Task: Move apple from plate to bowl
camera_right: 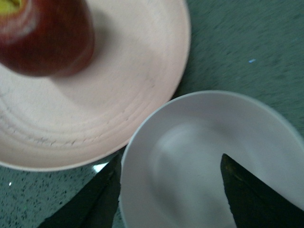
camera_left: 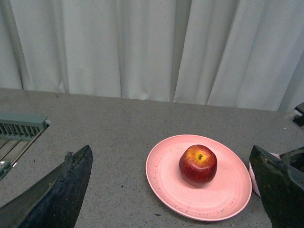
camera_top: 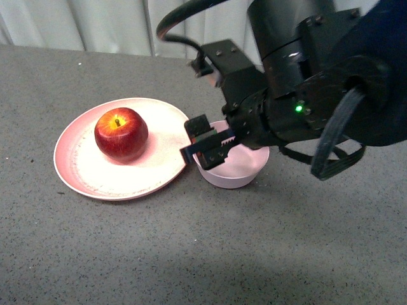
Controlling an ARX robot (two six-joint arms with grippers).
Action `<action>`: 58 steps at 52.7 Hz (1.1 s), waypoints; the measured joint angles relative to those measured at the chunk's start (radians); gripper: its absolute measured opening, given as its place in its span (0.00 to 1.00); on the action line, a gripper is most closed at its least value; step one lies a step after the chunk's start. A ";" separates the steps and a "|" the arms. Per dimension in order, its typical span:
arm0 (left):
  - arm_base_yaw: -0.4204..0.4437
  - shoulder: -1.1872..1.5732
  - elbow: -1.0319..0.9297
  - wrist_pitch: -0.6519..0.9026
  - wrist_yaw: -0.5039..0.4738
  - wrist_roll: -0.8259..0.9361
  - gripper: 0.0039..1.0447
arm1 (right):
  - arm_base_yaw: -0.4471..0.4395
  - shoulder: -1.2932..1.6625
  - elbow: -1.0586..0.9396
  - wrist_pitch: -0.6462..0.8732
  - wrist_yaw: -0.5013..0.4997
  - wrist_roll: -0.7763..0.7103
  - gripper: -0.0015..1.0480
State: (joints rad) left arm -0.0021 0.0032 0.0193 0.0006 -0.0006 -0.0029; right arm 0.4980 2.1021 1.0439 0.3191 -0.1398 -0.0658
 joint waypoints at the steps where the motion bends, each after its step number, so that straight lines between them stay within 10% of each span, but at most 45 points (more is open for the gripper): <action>1: 0.000 0.000 0.000 0.000 0.000 0.000 0.94 | -0.005 -0.016 -0.016 0.025 0.012 0.001 0.69; 7: 0.000 0.000 0.000 0.000 0.000 0.000 0.94 | -0.046 -0.131 -0.130 0.175 0.117 0.010 0.92; 23: 0.000 0.000 0.000 0.000 0.000 0.000 0.94 | -0.148 -0.367 -0.388 0.344 0.190 0.096 0.91; 28: 0.000 0.000 0.000 0.000 0.002 0.000 0.94 | -0.160 -0.332 -0.499 0.690 0.408 0.079 0.78; 35: 0.000 0.000 0.000 0.000 -0.001 0.000 0.94 | -0.204 -0.377 -0.640 0.953 0.424 0.070 0.59; 50: 0.000 0.000 0.000 0.000 0.000 0.000 0.94 | -0.326 -0.724 -0.861 0.835 0.309 0.067 0.01; 58: 0.000 0.000 0.000 0.000 0.000 0.000 0.94 | -0.354 -0.871 -0.903 0.756 0.277 0.065 0.01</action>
State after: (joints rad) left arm -0.0021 0.0032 0.0193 0.0006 -0.0010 -0.0029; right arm 0.1436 1.2316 0.1410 1.0752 0.1368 -0.0010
